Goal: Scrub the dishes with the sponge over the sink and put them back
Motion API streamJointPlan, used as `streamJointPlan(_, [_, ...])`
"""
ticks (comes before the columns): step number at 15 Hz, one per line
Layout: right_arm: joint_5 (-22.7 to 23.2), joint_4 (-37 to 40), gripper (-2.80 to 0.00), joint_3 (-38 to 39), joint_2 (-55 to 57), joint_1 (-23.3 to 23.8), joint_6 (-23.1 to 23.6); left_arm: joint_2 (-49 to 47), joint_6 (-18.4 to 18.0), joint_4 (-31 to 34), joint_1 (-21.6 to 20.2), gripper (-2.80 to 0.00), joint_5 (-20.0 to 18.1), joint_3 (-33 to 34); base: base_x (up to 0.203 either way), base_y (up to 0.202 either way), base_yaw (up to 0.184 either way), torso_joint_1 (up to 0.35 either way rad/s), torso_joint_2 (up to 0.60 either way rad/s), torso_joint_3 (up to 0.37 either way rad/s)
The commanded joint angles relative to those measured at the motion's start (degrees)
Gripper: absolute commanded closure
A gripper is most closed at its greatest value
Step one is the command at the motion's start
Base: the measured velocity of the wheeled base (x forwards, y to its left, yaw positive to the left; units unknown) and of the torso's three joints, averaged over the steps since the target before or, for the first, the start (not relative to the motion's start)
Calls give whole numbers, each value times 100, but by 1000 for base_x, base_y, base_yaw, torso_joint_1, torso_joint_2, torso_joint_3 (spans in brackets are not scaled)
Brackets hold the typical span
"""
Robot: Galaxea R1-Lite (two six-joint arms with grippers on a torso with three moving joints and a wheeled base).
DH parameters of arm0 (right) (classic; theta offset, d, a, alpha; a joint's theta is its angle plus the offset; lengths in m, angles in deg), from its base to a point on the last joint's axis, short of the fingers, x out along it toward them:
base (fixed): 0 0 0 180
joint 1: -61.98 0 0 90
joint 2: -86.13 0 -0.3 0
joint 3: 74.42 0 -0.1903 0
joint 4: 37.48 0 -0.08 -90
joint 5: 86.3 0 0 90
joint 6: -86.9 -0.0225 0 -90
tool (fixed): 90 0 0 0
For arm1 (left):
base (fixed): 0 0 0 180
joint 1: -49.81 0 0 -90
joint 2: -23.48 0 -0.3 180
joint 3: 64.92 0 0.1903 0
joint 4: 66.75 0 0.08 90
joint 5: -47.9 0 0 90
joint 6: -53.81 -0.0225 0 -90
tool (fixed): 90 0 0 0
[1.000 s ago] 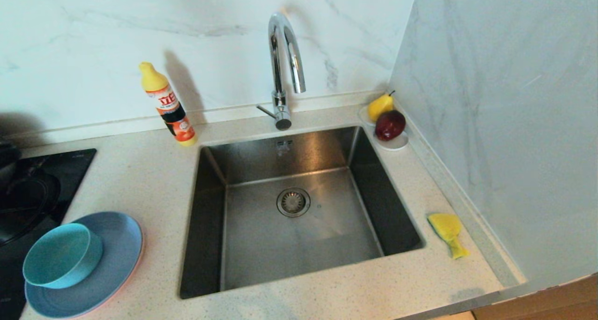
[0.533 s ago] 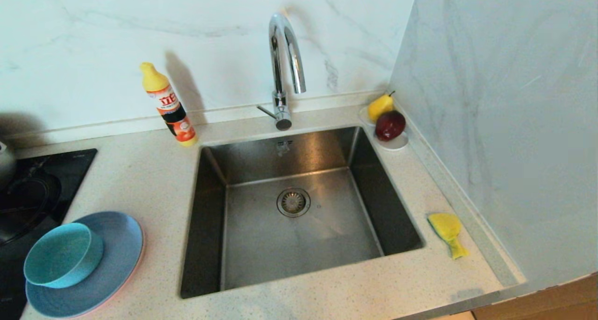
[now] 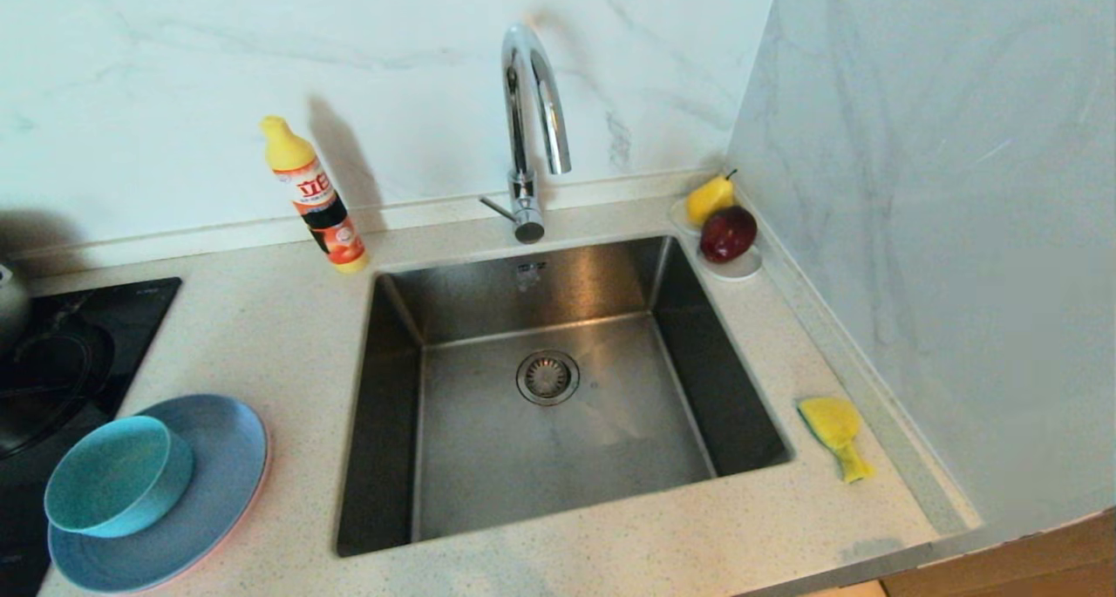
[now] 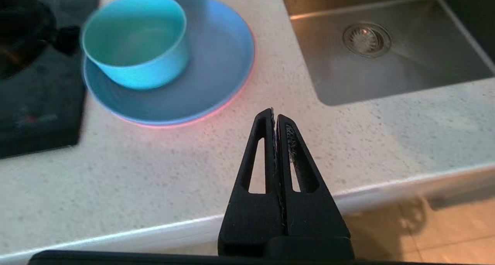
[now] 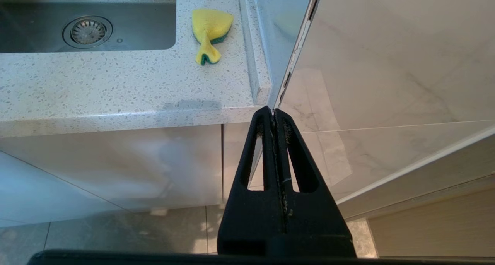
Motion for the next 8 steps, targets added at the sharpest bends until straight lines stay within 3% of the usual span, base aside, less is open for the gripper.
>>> streamJointPlan(1, [33,-4,0,-2,-1,-5,50,9,-21,80,2,0,-72,19,0,0,0,0,0,0])
streamJointPlan(8, [24,5,0,-2,7,-5,-28,9,190,10,2,0,-96,37,0,0,0,0,0,0])
